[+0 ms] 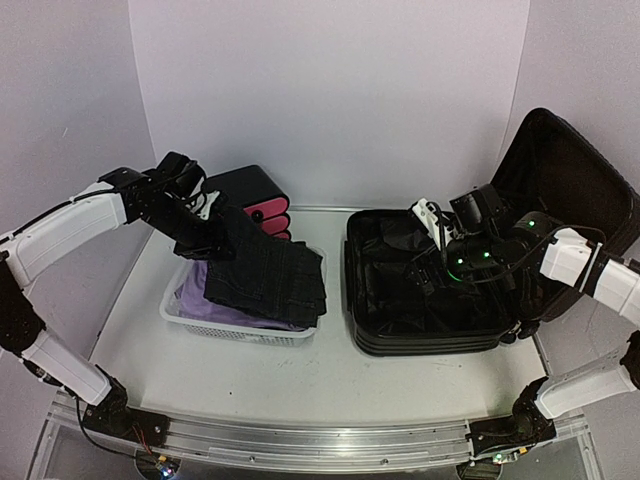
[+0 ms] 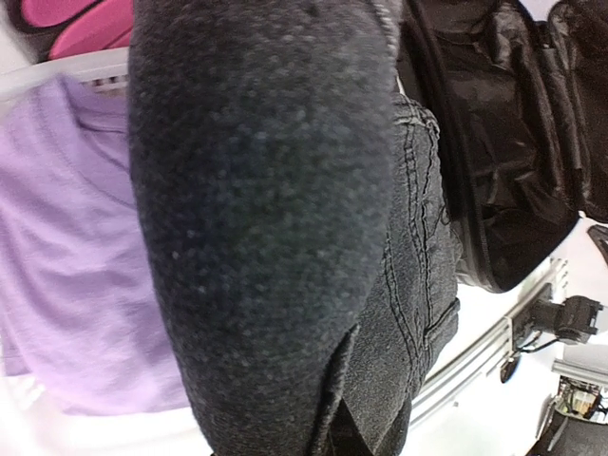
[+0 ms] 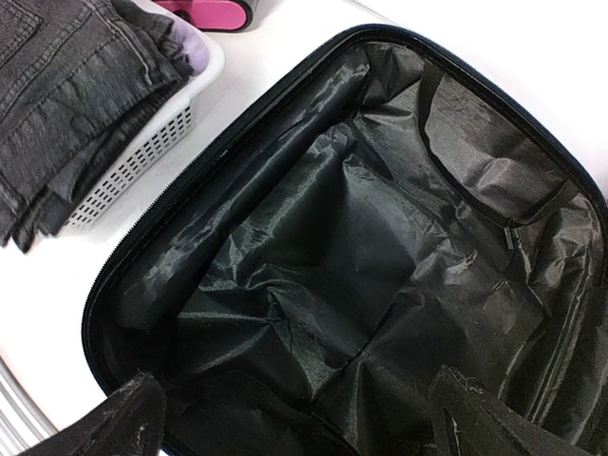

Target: Open, take out, and arrange the luggage

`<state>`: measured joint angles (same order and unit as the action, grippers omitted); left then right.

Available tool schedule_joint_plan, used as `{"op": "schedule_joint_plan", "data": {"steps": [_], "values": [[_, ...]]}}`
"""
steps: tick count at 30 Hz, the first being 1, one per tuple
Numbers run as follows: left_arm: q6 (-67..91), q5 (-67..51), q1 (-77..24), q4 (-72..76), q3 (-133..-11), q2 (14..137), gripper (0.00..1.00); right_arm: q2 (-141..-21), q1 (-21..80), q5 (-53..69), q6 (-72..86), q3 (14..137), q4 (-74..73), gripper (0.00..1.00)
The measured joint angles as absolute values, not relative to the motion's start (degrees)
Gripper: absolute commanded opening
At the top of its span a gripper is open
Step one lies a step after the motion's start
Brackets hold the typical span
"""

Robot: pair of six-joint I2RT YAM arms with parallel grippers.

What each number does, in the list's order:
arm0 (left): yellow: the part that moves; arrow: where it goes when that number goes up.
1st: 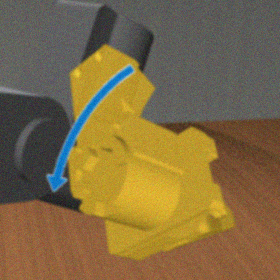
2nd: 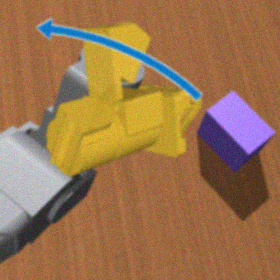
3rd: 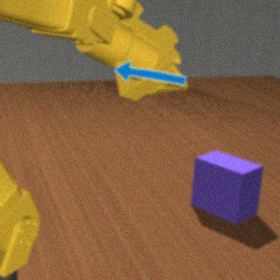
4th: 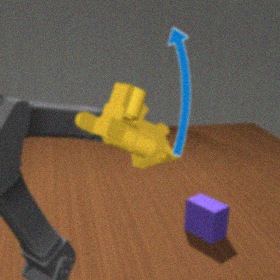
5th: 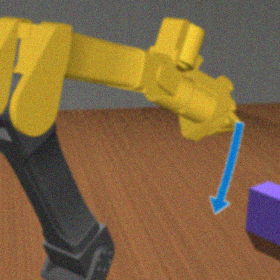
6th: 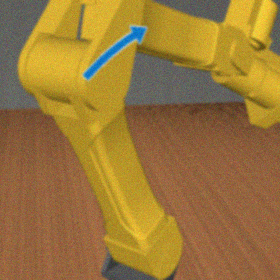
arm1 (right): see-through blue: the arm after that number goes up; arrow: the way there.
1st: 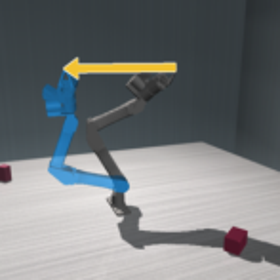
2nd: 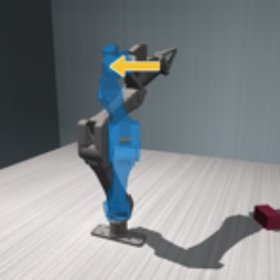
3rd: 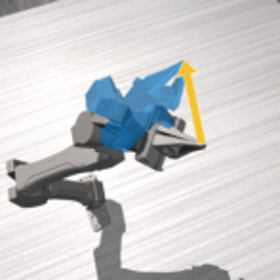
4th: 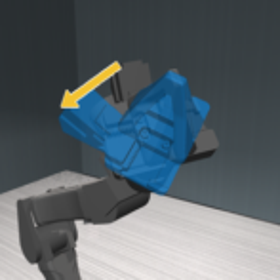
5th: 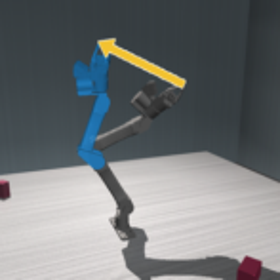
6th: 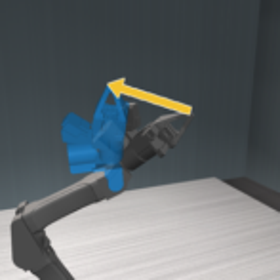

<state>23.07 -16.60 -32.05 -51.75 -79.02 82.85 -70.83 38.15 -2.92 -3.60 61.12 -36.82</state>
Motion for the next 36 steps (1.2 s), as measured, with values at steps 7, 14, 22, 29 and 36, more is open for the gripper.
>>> {"op": "schedule_joint_plan", "data": {"steps": [7, 14, 22, 29, 36], "values": [[19.59, -15.25, -28.27, -54.19, -77.73, 82.87, 0.0, -70.83, 38.15, -2.9, -3.36, 61.12, -37.17, 0.98], [15.0, -15.07, -26.06, -53.98, -77.6, 87.24, 0.0, -70.83, 38.15, -3.05, -3.33, 61.89, -37.76, 0.98], [11.64, -7.86, -25.61, -53.95, -77.6, 93.62, 0.11, -71.0, 38.15, -3.53, -3.36, 61.89, -38.3, 0.98], [11.18, -0.69, -25.87, -53.47, -77.6, 96.82, 0.32, -72.71, 37.8, -5.17, -2.68, 64.2, -38.63, 0.98], [10.85, 7.31, -25.76, -54.0, -79.37, 98.43, 0.71, -79.0, 31.62, -5.78, 3.16, 70.19, -41.25, 0.98]]}}
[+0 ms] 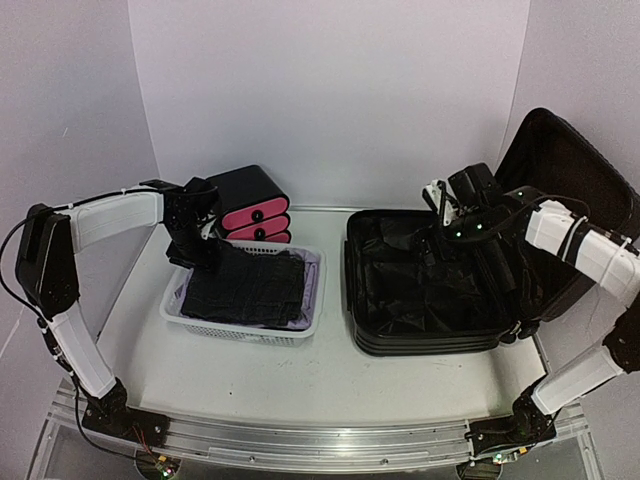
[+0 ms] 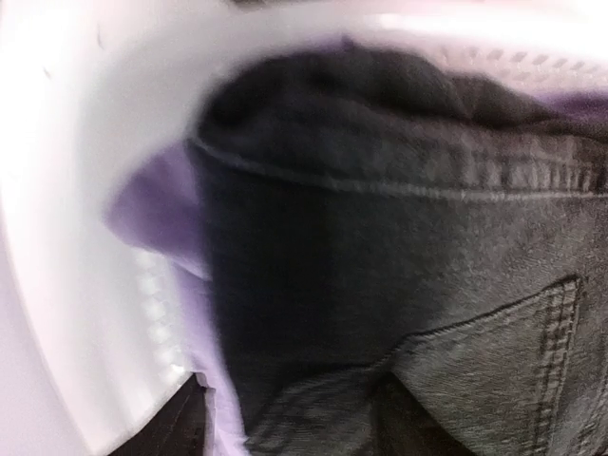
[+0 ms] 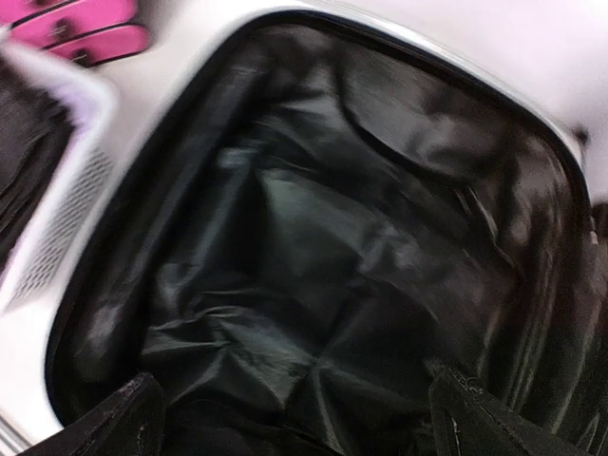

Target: Open, take out, and arrange the luggage

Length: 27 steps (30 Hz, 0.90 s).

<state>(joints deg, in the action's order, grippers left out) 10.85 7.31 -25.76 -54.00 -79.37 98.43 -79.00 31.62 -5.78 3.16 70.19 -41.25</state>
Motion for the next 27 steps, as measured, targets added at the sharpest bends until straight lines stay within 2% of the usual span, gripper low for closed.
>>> {"op": "schedule_joint_plan", "data": {"steps": [2, 5, 11, 16, 22, 27], "values": [[10.81, 9.23, -25.54, -54.06, -80.23, 98.04, 0.78, -80.93, 27.64, -5.3, 5.48, 72.1, -43.33, 0.98], [10.26, 10.37, -25.41, -54.28, -80.9, 95.5, 0.85, -81.87, 22.11, -3.64, 8.47, 74.22, -46.54, 0.98], [9.43, 9.72, -25.26, -57.74, -89.45, 85.84, 0.93, -79.68, 15.29, -0.51, 10.52, 77.67, -52.05, 0.98], [8.86, 5.37, -25.15, -58.04, -100.4, 77.03, 0.95, -72.47, 15.49, 0.84, 8.69, 79.66, -56.25, 0.98], [8.47, 1.85, -25.15, -57.06, -113.58, 69.54, 0.99, -61.43, 15.53, -1.23, 4.51, 88.29, -59.9, 0.98], [8.34, 1.17, -25.15, -51.09, -114.45, 61.23, 1.0, -54.08, 15.51, -3.99, -0.62, 95.24, -61.06, 0.98]]}}
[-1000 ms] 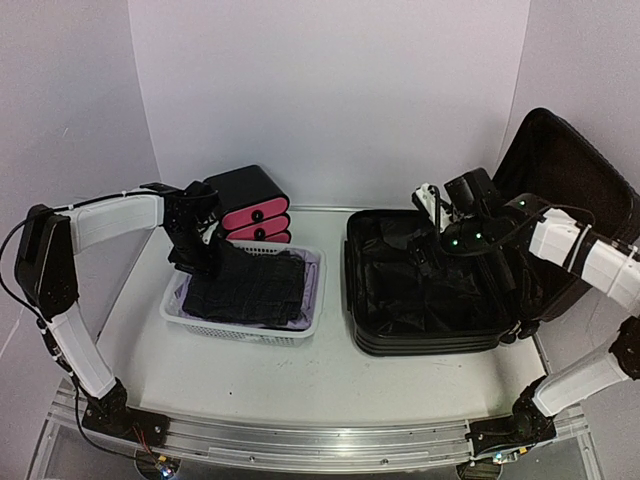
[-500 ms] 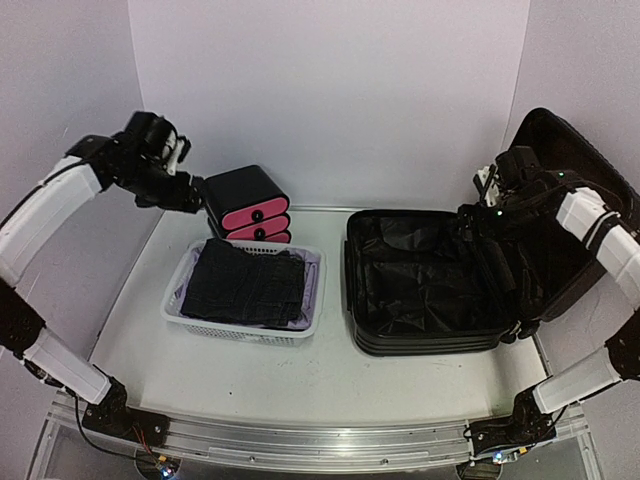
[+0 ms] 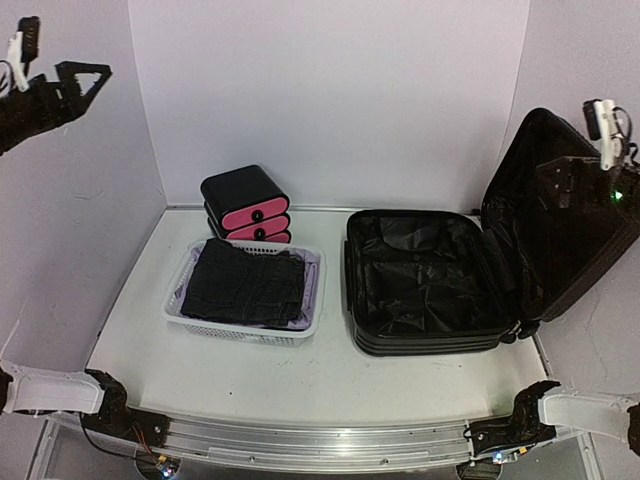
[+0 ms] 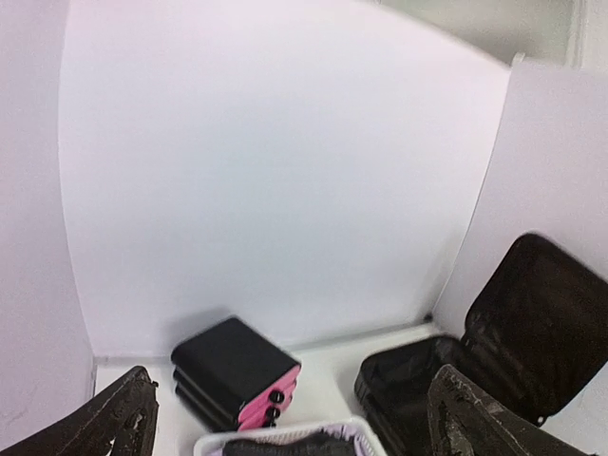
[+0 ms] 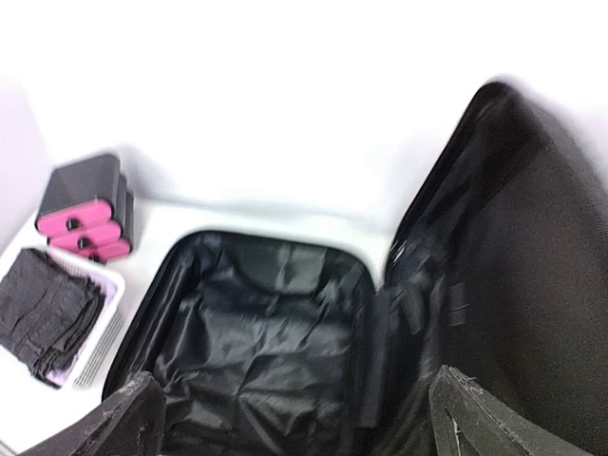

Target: Open, take out, and arrange the luggage

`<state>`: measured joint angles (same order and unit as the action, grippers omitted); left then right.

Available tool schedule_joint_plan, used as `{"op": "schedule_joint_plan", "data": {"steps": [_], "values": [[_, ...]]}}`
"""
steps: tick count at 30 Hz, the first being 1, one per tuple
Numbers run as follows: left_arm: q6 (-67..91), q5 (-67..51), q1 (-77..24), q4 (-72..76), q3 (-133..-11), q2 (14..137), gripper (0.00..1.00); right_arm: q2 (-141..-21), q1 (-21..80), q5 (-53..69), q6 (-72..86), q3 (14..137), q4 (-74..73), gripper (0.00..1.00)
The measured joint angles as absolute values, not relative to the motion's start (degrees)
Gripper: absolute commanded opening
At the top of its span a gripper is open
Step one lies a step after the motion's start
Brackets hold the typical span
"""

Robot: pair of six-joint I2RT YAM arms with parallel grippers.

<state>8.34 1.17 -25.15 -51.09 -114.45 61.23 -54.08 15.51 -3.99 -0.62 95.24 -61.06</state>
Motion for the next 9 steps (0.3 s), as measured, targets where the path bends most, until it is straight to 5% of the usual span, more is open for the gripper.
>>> {"op": "schedule_joint_plan", "data": {"steps": [9], "values": [[8.32, 4.29, -25.15, -42.85, -109.34, 52.99, 1.0, -48.88, 15.53, -5.15, -3.51, 99.68, -61.25, 0.98]]}}
